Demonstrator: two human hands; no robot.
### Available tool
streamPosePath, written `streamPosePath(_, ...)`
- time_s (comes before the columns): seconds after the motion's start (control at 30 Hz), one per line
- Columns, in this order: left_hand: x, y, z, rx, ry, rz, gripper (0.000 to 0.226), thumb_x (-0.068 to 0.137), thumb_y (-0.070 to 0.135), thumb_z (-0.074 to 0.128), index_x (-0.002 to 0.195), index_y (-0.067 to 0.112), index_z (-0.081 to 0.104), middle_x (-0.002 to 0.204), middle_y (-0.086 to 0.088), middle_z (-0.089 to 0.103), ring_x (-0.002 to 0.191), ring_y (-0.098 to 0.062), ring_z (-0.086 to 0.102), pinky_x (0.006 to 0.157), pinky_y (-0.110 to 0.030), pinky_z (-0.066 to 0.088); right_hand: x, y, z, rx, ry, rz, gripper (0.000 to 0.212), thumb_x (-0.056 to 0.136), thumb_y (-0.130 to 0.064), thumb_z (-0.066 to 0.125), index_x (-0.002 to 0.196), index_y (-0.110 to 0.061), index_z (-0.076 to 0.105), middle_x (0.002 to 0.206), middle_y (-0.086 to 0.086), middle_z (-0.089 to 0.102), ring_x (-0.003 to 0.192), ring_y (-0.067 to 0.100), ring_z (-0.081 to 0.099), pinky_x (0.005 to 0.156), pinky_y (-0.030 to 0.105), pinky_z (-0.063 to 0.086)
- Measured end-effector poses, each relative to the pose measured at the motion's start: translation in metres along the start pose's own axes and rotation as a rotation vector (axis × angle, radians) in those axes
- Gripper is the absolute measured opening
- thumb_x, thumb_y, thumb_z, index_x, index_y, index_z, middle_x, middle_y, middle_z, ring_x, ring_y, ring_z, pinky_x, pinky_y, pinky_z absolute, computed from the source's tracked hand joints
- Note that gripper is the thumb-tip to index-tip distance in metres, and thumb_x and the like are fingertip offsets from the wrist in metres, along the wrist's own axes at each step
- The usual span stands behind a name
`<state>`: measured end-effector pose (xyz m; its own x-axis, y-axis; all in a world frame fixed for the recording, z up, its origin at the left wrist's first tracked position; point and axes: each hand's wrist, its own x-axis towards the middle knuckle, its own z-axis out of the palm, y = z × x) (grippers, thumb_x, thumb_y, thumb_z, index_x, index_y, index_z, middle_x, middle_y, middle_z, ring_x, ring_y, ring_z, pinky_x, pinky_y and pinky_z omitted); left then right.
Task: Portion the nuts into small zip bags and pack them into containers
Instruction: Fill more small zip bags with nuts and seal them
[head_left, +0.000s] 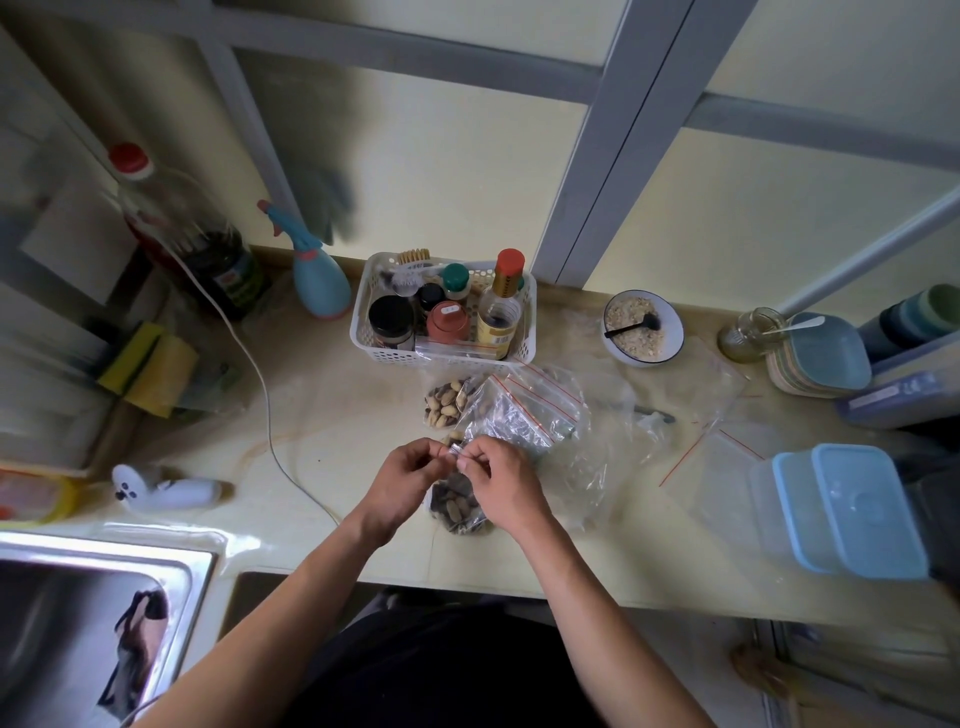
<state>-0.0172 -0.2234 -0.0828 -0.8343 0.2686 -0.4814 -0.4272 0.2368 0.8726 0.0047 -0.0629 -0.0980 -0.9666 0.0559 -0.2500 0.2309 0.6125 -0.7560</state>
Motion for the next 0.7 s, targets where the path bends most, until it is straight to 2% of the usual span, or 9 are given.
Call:
streamPosePath(0.1,0.002,0.000,0.002,-0.003,0.037,-0.002,0.014,0.100,0.009,0.057,0.096,-0.002,0.065,0.074,0.006,0.067,0.068,0.000,0.061,0.067,-0.010,0.047,0.001,-0.001,-0.003,0.029,-0.009,0.034,0.008,0.094,-0.026,0.069,0.090,-0.019,0.068,0.088,-0.005,0.070,0.081,0.007,0.063,0.067,0.014,0.046)
streamPosePath(0.27,0.004,0.000,-0.001,-0.029,0.046,-0.014,0.013,0.098,0.007,0.053,0.098,-0.005,0.060,0.079,0.001,0.063,0.071,-0.004,0.058,0.068,-0.012,0.045,-0.002,0.002,-0.009,0.053,-0.017,0.059,0.005,0.091,-0.022,0.069,0.086,-0.019,0.068,0.082,-0.010,0.068,0.076,0.002,0.062,0.070,0.019,0.050)
streamPosePath(0.37,0.003,0.001,-0.001,-0.084,-0.019,-0.022,0.021,0.092,0.018,0.056,0.100,-0.001,0.062,0.081,0.002,0.066,0.076,-0.005,0.061,0.072,-0.015,0.047,-0.003,0.004,-0.011,0.056,-0.015,0.063,0.007,0.090,-0.018,0.068,0.084,-0.017,0.067,0.077,-0.010,0.067,0.072,0.003,0.061,0.068,0.019,0.049)
streamPosePath(0.43,0.004,-0.001,0.000,-0.069,-0.049,-0.019,0.020,0.096,0.023,0.060,0.101,0.004,0.066,0.086,0.001,0.069,0.079,-0.006,0.063,0.074,-0.016,0.049,-0.003,0.004,-0.011,0.058,-0.017,0.061,0.009,0.090,-0.017,0.068,0.081,-0.018,0.066,0.074,-0.010,0.066,0.070,0.004,0.060,0.067,0.020,0.048)
streamPosePath(0.6,0.006,-0.005,0.000,-0.022,-0.046,0.006,0.013,0.097,0.012,0.063,0.095,0.002,0.071,0.089,-0.010,0.072,0.080,-0.011,0.067,0.073,-0.018,0.052,-0.003,0.004,-0.008,0.084,-0.042,0.073,0.009,0.088,-0.023,0.068,0.080,-0.023,0.064,0.074,-0.012,0.064,0.070,0.002,0.059,0.071,0.025,0.052)
streamPosePath(0.7,0.005,-0.005,-0.001,0.008,-0.057,0.014,0.013,0.098,0.013,0.063,0.096,0.004,0.072,0.094,-0.014,0.075,0.081,-0.011,0.070,0.072,-0.019,0.054,-0.003,0.004,-0.009,0.078,-0.057,0.076,0.010,0.090,-0.025,0.067,0.081,-0.023,0.063,0.074,-0.012,0.063,0.069,-0.001,0.057,0.068,0.021,0.048)
